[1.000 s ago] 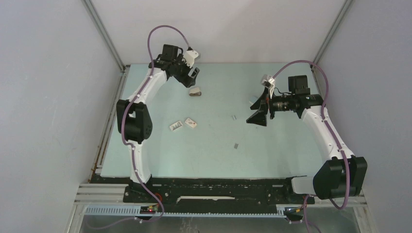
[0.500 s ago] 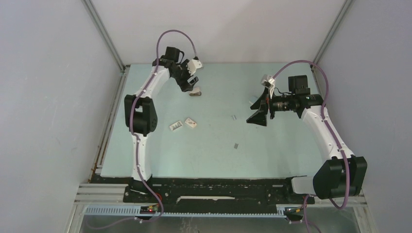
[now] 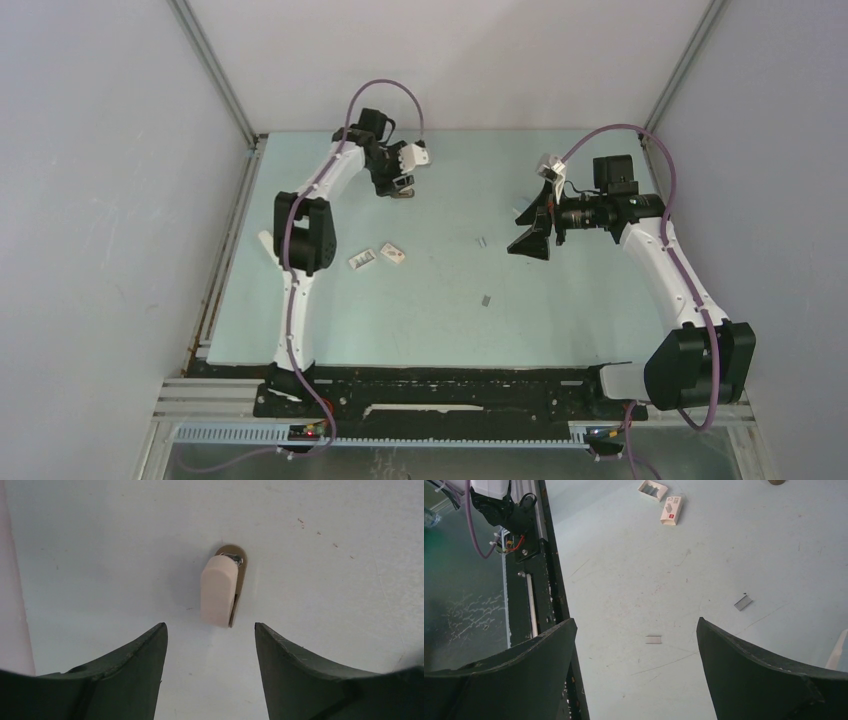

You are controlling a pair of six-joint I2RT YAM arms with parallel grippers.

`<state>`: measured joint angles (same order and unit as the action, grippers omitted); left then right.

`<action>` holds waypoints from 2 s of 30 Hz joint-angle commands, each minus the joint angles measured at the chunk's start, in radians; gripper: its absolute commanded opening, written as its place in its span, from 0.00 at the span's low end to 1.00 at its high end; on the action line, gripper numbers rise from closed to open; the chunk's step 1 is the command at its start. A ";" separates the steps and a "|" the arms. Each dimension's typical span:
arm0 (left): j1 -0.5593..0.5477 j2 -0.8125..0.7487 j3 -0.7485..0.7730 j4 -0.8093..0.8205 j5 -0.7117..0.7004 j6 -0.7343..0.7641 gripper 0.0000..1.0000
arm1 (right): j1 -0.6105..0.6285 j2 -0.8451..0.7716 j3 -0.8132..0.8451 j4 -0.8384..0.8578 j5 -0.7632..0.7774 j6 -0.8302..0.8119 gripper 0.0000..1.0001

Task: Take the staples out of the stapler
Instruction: Move the stapler to the center of the board.

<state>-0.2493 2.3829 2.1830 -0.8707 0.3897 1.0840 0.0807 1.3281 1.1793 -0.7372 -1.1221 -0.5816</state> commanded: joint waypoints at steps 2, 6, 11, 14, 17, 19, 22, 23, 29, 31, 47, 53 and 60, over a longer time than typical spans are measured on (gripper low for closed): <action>-0.045 0.034 0.065 -0.014 -0.082 0.104 0.68 | -0.008 -0.010 0.010 -0.006 0.005 -0.022 1.00; -0.045 0.038 0.077 -0.021 -0.082 0.116 0.65 | -0.012 -0.012 0.010 -0.008 0.004 -0.026 1.00; -0.046 0.039 0.073 -0.023 -0.087 0.138 0.61 | -0.012 -0.015 0.011 -0.007 0.006 -0.026 1.00; -0.046 0.039 0.070 -0.023 -0.092 0.150 0.42 | -0.016 -0.022 0.010 -0.006 0.010 -0.027 1.00; -0.048 0.042 0.066 -0.019 -0.100 0.151 0.28 | -0.021 -0.022 0.010 -0.008 0.008 -0.027 1.00; -0.047 0.041 0.065 -0.018 -0.100 0.151 0.24 | -0.024 -0.023 0.010 -0.008 0.009 -0.027 1.00; -0.047 0.031 0.057 -0.018 -0.093 0.157 0.20 | -0.025 -0.020 0.010 -0.008 0.009 -0.027 1.00; -0.047 0.024 0.053 -0.018 -0.092 0.160 0.19 | -0.026 -0.018 0.010 -0.007 0.009 -0.026 1.00; -0.048 -0.028 0.005 -0.026 -0.085 0.180 0.17 | -0.028 -0.017 0.010 -0.008 0.010 -0.026 1.00; -0.048 -0.049 -0.014 -0.040 -0.077 0.187 0.17 | -0.027 -0.017 0.010 -0.007 0.009 -0.024 1.00; -0.086 -0.194 -0.229 -0.058 -0.010 0.131 0.12 | -0.043 -0.019 0.011 -0.008 -0.005 -0.018 1.00; -0.159 -0.254 -0.333 -0.014 -0.008 0.083 0.10 | -0.042 -0.010 0.011 -0.016 0.011 -0.031 1.00; -0.259 -0.309 -0.433 0.026 0.000 -0.003 0.09 | -0.046 -0.007 0.010 -0.018 0.017 -0.033 1.00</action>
<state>-0.4564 2.1735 1.8145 -0.8875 0.3523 1.1481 0.0433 1.3281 1.1793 -0.7441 -1.1007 -0.6003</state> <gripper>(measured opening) 0.288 0.994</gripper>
